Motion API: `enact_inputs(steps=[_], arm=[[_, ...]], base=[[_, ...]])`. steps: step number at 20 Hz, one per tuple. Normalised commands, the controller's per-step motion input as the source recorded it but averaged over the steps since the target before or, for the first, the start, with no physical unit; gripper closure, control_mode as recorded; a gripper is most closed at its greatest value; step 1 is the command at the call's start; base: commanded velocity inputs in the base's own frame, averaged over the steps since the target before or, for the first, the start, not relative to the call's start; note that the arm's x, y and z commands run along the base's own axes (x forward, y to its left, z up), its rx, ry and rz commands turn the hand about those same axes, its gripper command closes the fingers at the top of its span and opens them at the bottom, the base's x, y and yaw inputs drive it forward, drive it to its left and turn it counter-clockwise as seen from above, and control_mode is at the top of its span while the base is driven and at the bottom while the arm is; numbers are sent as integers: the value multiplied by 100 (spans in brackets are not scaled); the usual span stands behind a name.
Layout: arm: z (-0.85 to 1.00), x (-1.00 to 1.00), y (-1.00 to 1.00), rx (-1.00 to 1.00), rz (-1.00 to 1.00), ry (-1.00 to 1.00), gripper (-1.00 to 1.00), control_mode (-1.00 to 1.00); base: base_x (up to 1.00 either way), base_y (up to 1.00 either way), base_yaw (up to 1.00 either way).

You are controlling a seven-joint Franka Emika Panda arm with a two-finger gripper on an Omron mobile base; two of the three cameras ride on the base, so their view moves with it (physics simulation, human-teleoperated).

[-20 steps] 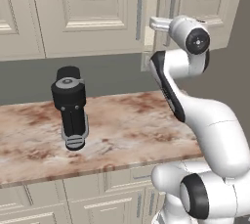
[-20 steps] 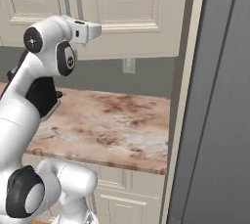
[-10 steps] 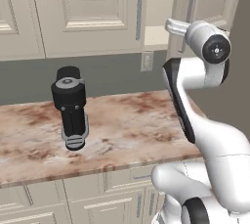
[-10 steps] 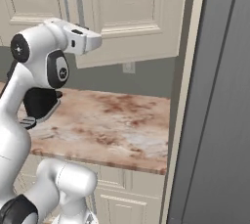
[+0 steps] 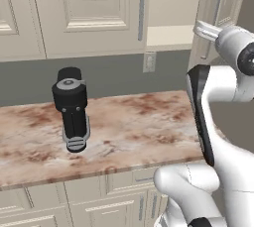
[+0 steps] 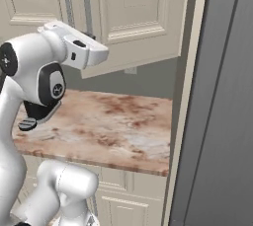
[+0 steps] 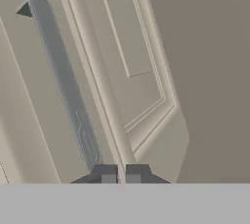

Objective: Open the cabinet directly in front. Then move the liquor and the mug to the dining counter with the candle on it.

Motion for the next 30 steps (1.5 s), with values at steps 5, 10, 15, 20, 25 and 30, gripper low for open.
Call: enact_inputs(steps=[5,10,15,20,25,30], arm=[[0,-41,-15,1,-3,0,-100,-100],[0,0,0,0,0,0,-100,-100],[0,-35,0,0,0,-3,-100,-100],[9,-76,8,0,0,-16,-100,-100],[14,-65,29,-3,0,-15,-100,-100],[15,-20,80,-10,0,-1,-100,-100]], base=[[0,0,0],[0,0,0],[0,0,0],[0,0,0],[0,0,0],[0,0,0]])
